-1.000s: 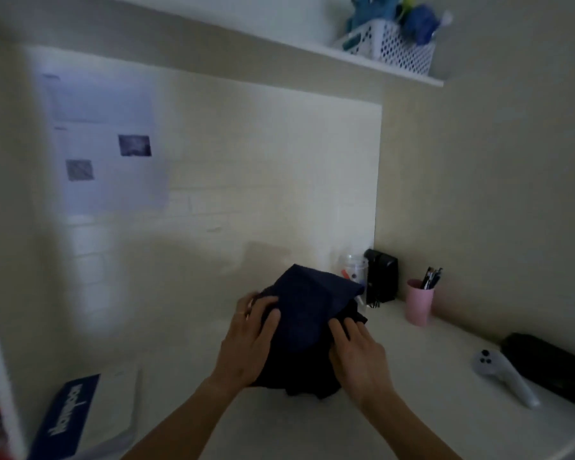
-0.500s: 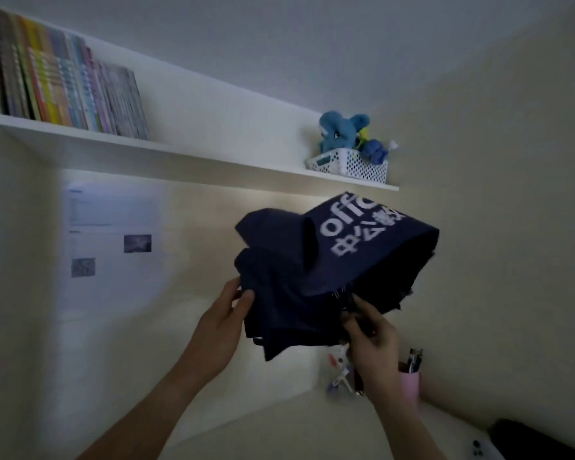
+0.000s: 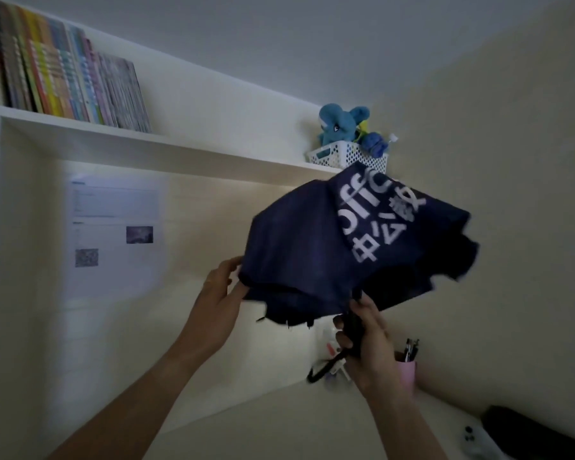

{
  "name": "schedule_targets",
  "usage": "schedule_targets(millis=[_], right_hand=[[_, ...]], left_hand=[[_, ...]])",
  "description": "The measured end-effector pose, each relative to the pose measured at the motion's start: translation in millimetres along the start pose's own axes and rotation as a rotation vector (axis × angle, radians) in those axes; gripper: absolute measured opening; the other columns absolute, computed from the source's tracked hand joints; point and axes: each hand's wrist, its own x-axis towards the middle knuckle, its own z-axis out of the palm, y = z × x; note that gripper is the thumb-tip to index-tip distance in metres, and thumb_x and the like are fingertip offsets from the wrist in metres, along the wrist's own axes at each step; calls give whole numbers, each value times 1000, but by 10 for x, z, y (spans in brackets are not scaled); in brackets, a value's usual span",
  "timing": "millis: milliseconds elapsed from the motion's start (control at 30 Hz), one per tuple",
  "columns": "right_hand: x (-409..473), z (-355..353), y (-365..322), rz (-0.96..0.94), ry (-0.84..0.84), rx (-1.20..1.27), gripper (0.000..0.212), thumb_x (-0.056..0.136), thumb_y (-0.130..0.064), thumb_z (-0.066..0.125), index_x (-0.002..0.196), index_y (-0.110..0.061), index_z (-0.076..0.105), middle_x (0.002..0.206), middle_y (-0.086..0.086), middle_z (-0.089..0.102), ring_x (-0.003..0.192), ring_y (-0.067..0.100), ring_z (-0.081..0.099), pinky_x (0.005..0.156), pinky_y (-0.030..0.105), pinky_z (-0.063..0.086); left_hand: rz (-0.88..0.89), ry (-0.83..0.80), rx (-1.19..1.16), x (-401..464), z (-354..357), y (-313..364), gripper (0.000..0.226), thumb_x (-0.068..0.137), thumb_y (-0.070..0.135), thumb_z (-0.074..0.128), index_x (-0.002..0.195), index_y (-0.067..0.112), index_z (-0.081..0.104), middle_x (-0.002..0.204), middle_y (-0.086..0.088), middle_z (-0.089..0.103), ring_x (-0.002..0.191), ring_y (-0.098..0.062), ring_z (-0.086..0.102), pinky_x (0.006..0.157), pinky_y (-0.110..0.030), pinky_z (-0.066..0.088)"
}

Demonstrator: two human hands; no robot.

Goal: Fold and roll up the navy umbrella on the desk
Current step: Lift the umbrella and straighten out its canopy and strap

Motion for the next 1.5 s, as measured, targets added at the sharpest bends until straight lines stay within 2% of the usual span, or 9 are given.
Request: schedule_targets(millis=[167,300,433,500,633,800,1033,1333,1500], right_hand=[[-13,-117,-1,241,-124,314,24,73,-13,74,92,-6,61,75,6,60,53,8,54,35,11,43],[-30,-199,21,342,-243,459,47,51,-2,92,91,-4,66,79,6,60,56,9,56,35,12,46],[-52,-210,76,370,-310,515,46,57,-1,89,96,-2,66,83,6,61,56,10,56,34,13,46],[-32,-249,94,402,-342,536,29,71,-5,81,96,2,69,85,8,62,58,10,57,36,14,49],[-11,-340,111,487,-413,580,32,96,-20,51,111,4,66,99,12,63,73,13,62,51,17,55],[-16,-354,109,514,-526,574,43,101,-26,36,121,1,63,108,10,63,83,11,64,62,16,57],[-69,-459,35,516,-360,599,13,84,-6,67,92,5,67,86,11,61,57,11,57,36,12,46],[-153,-834,332,744,-156,257,45,52,-2,92,87,5,65,78,9,63,45,8,52,33,14,46],[-396,-1236,1128,870,-36,179,67,42,-2,94,97,2,58,77,14,64,43,11,53,33,16,46]], left_hand=[[-133,26,-260,-54,-63,90,32,103,56,35,130,52,53,140,10,55,125,-19,58,111,-46,42],[-316,-97,-517,-95,-110,147,31,99,51,52,124,41,67,121,1,72,106,-28,74,97,-52,56],[-381,-242,-388,-113,-81,152,27,100,37,55,104,18,74,87,-4,76,76,-27,74,76,-44,55],[-337,-101,-296,-95,-66,88,26,98,26,58,87,13,78,78,-6,76,66,-22,70,70,-37,50],[-133,307,-28,-64,-174,-126,26,95,17,59,117,28,68,121,7,66,111,-15,57,96,-32,45],[-312,-44,-218,-43,-254,-231,36,90,21,66,126,23,63,125,1,70,116,-21,66,106,-37,46],[-296,-192,-323,-213,-431,-203,23,101,21,59,107,7,76,87,-5,79,70,-19,73,60,-26,56],[-429,-183,-144,-454,-657,-632,28,99,31,63,107,9,79,102,-13,80,91,-31,76,79,-36,63],[-622,-3,-47,-673,-611,-1283,17,92,20,74,91,4,79,95,-19,79,69,-21,77,69,-34,66]])
